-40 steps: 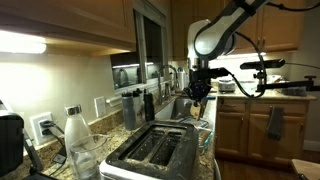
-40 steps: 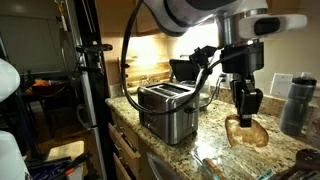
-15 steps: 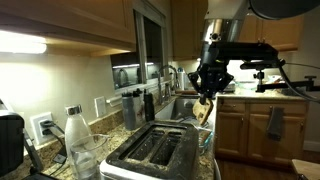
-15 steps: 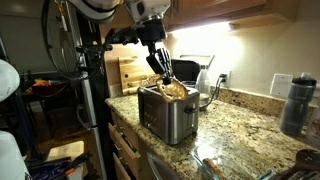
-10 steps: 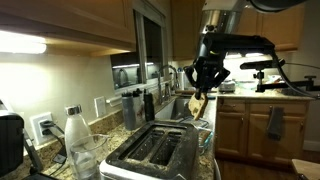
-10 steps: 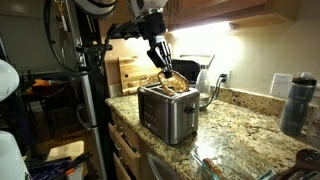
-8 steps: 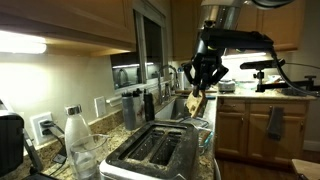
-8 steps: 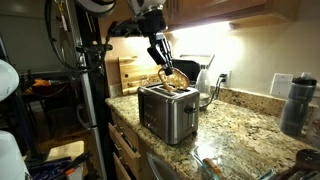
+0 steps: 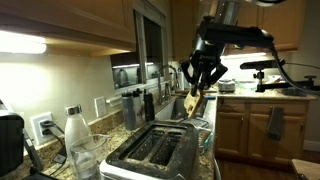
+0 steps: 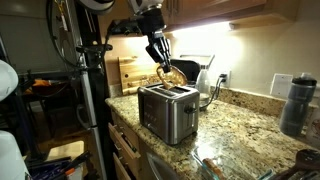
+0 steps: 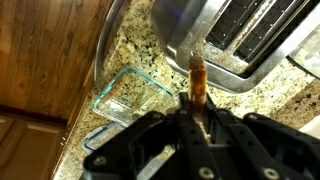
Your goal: Put the slices of bread in the toaster
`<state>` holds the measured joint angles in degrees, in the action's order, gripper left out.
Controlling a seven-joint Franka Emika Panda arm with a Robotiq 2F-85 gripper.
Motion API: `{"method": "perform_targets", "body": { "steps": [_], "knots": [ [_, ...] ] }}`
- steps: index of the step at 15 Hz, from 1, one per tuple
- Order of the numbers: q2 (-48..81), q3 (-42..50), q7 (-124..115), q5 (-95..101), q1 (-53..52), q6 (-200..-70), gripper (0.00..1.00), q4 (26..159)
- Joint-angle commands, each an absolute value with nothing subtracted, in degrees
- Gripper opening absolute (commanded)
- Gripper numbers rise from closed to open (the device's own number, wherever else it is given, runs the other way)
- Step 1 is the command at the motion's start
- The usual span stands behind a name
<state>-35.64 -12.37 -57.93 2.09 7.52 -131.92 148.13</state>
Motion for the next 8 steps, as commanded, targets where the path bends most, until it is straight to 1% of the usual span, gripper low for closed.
{"method": "perform_targets", "body": {
  "steps": [1,8],
  "knots": [
    [-37.9,-11.5,-59.8,0.2,6.6,-129.7,0.04,148.6],
    [-37.5,-10.3,-58.3,-4.6,4.7,-130.6,0.04,148.4]
  ]
}}
